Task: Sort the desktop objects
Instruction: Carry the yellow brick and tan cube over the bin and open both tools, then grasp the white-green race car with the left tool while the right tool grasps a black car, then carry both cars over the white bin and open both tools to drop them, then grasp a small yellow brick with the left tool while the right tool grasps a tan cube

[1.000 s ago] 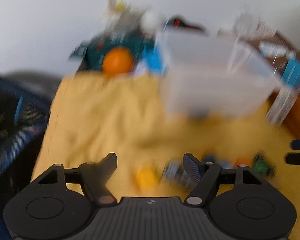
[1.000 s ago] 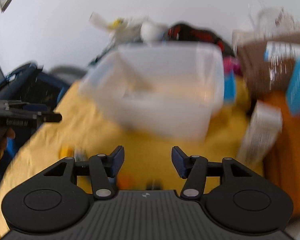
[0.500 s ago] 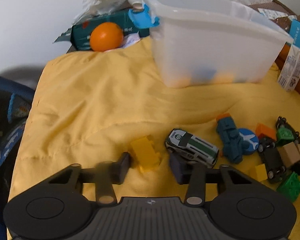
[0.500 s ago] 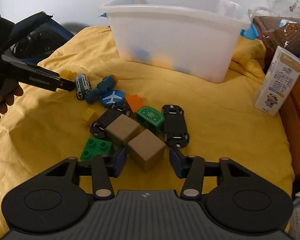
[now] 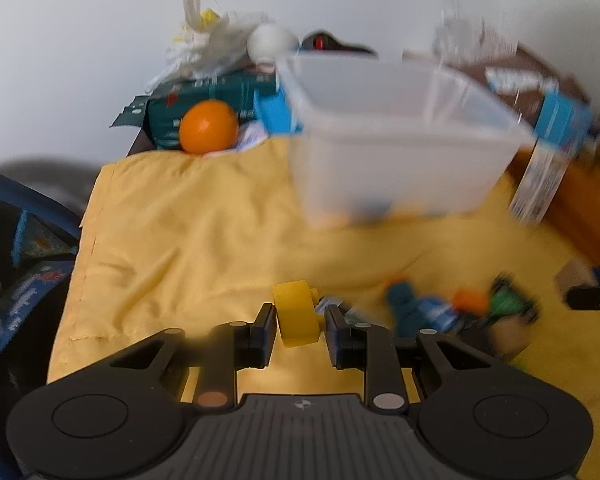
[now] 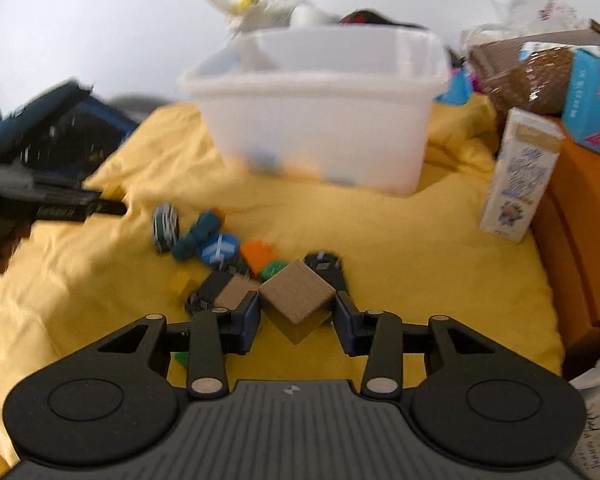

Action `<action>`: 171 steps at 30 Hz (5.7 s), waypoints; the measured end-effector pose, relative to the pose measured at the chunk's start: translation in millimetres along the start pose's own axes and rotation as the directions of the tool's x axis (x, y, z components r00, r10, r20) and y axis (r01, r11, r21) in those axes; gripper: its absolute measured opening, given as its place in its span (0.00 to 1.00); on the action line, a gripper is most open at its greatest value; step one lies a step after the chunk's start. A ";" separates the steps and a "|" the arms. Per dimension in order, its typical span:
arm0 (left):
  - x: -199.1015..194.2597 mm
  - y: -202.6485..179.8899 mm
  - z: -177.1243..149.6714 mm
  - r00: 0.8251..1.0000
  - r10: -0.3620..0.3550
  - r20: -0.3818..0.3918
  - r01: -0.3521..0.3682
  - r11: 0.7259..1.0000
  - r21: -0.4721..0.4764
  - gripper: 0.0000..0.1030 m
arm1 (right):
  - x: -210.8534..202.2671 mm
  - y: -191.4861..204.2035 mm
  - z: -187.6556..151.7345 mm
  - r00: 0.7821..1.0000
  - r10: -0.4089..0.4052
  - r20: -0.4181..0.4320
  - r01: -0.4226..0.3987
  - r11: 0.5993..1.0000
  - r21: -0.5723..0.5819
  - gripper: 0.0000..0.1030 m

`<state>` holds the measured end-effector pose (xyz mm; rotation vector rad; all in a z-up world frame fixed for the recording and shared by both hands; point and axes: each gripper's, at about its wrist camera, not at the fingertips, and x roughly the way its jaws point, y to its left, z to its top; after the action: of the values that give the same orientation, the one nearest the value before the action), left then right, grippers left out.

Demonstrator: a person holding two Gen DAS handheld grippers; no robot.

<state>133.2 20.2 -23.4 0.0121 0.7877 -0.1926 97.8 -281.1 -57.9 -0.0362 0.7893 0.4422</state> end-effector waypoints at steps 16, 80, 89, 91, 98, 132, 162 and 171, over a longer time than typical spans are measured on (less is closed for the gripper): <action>-7.6 -33.8 135.5 0.994 -0.106 0.012 0.105 0.994 0.010 0.29 | -23.7 -27.4 147.6 0.994 0.007 0.105 -0.012 0.999 0.045 0.42; 55.1 -31.8 -20.0 0.998 0.031 -0.048 -0.028 0.997 0.072 0.61 | 61.2 -0.8 4.1 0.993 -0.049 -0.110 0.039 0.995 -0.088 0.26; -2.6 -21.0 8.0 0.998 -0.020 0.056 0.019 1.000 0.014 0.61 | 18.8 -19.9 17.0 0.999 -0.039 -0.015 0.039 0.999 0.026 0.26; -9.7 -24.5 24.2 0.997 -0.036 0.062 0.034 0.999 0.022 0.61 | 8.6 -20.6 26.9 1.000 -0.027 0.013 0.026 0.999 0.046 0.26; -28.2 -41.3 102.5 0.991 -0.098 0.089 0.094 0.994 0.048 0.61 | -27.3 -19.7 104.5 0.991 0.022 0.131 -0.030 0.998 0.064 0.26; 2.0 -28.1 170.4 0.998 -0.065 0.024 0.065 0.998 0.015 0.71 | 15.4 -40.3 219.3 0.999 -0.033 -0.002 0.033 0.997 0.072 0.65; 44.1 -101.4 -51.3 0.994 -0.064 -0.090 0.080 0.980 0.182 0.30 | 57.7 38.3 -1.0 0.990 -0.082 -0.115 0.083 0.997 0.001 0.38; 37.1 -100.1 -49.6 0.994 -0.092 -0.056 0.101 0.975 0.195 0.17 | 60.2 24.1 -5.2 0.992 -0.065 -0.106 0.069 0.997 0.030 0.32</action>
<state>106.2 -80.2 -78.6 0.1673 0.8142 -0.3638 121.9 -237.9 -100.1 -0.0547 0.8958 0.3656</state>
